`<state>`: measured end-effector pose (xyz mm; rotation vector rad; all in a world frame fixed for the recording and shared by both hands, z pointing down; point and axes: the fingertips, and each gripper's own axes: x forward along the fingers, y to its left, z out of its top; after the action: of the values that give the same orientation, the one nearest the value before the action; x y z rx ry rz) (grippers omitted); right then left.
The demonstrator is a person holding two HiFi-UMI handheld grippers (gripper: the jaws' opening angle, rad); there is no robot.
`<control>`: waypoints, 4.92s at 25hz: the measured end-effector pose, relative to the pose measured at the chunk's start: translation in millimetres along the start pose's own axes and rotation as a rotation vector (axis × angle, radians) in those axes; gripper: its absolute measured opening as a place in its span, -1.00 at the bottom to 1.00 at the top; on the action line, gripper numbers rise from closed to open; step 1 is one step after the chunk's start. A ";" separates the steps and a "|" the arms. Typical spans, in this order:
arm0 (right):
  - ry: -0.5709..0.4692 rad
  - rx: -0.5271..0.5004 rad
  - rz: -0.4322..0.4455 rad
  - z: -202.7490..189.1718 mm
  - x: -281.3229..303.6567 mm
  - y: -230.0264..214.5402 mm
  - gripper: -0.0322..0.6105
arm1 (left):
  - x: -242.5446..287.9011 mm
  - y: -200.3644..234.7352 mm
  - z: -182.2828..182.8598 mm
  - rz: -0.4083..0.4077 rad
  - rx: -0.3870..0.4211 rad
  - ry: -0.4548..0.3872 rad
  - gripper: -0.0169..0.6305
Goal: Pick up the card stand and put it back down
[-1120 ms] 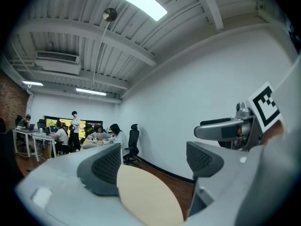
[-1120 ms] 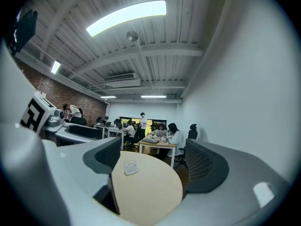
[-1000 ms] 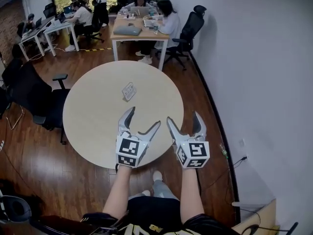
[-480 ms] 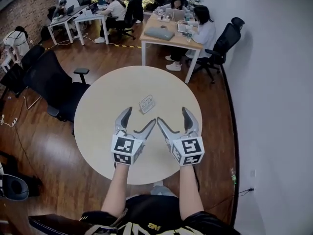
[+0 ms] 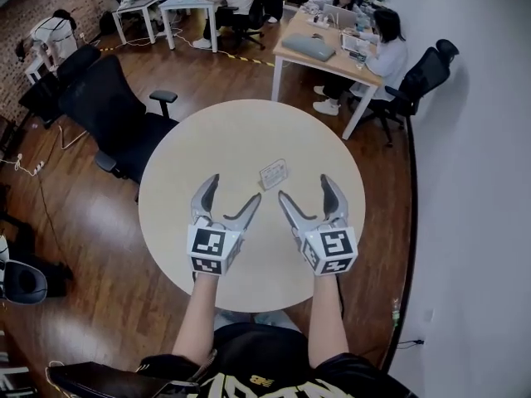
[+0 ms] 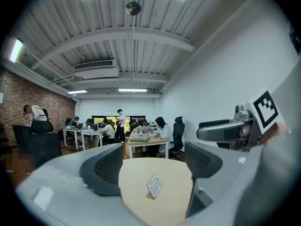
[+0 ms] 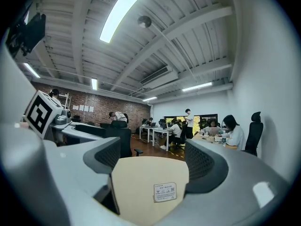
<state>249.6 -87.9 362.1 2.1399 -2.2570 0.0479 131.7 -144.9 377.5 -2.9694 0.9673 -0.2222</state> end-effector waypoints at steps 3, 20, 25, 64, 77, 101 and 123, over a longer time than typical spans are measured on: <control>0.031 0.021 0.005 -19.5 7.2 10.0 0.42 | -2.4 9.8 -17.6 -0.011 -0.009 0.029 0.36; 0.251 0.105 -0.010 -142.1 0.7 38.5 0.42 | 14.0 4.8 -145.7 -0.130 -0.099 0.214 0.32; 0.294 0.133 -0.002 -177.2 2.2 36.4 0.42 | 29.1 14.7 -162.2 -0.194 -0.139 0.227 0.32; 0.383 0.246 -0.131 -241.9 -4.3 -57.2 0.42 | 274.6 -24.0 -280.4 -0.382 -0.112 0.359 -0.29; 0.296 0.207 -0.087 -173.5 -2.5 -60.1 0.42 | 233.2 -65.9 -226.2 -0.615 -0.108 0.457 -0.90; -0.045 0.126 0.076 69.6 25.4 22.8 0.32 | -11.4 70.8 106.8 -0.224 0.001 -0.045 -0.90; -0.068 0.061 -0.004 78.9 47.3 49.6 0.31 | -64.9 90.1 76.4 0.155 0.007 -0.190 -0.90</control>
<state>197.5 -135.9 285.3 2.2090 -2.3173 0.0447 37.7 -182.4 288.5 -2.8254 1.1591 0.0577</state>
